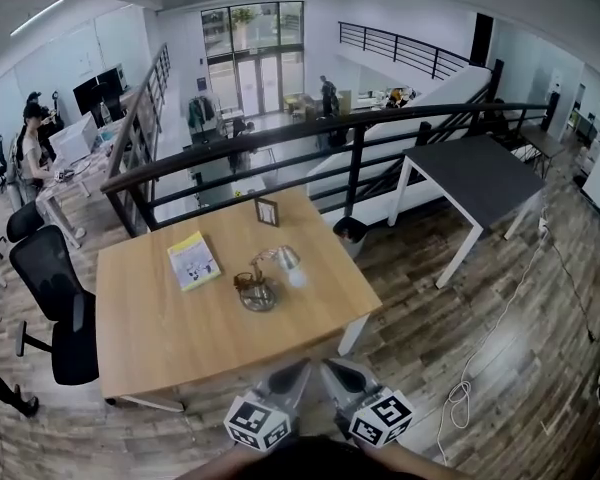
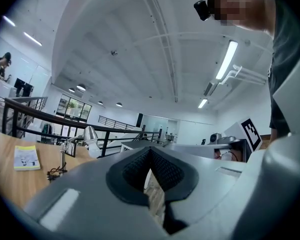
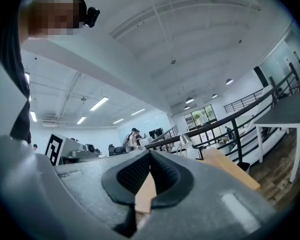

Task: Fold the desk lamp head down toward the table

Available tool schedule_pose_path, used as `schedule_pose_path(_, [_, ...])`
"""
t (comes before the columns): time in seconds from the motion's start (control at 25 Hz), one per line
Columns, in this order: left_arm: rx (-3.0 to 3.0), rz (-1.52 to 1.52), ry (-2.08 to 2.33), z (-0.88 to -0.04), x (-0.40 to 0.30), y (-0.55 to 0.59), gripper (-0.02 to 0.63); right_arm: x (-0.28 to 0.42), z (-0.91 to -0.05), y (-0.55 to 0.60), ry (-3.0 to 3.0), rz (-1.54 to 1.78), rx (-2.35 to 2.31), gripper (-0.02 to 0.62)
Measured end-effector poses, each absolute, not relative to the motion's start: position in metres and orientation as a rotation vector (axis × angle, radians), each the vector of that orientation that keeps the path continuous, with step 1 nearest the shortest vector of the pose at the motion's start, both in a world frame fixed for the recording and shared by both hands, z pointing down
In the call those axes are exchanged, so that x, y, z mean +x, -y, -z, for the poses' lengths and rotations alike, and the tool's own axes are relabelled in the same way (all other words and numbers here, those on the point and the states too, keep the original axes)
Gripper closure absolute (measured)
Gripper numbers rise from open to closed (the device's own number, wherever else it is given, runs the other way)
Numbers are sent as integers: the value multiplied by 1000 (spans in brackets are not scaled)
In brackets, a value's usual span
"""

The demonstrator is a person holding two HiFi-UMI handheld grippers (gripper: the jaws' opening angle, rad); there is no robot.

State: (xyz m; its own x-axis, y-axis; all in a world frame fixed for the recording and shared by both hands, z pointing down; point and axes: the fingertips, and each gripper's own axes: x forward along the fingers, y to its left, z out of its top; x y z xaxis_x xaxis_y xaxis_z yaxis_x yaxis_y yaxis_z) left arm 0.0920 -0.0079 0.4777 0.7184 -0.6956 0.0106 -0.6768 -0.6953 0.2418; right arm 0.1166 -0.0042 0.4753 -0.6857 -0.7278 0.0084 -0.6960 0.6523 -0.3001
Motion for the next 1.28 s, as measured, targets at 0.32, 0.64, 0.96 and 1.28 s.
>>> schedule_pose_path(0.32, [2720, 124, 994, -477, 112, 52, 604, 127, -479, 44, -2756, 446, -1249, 592])
schedule_pose_path(0.64, [2743, 159, 965, -469, 89, 115, 604, 112, -473, 107, -2741, 398, -1299, 592])
schedule_pose_path(0.96, [2765, 170, 939, -456, 35, 178, 604, 70, -454, 176, -2705, 349, -1353, 592])
schedule_pose_path(1.28, [2750, 166, 882, -466, 3, 208, 604, 49, -457, 213, -2707, 314, -1420, 592])
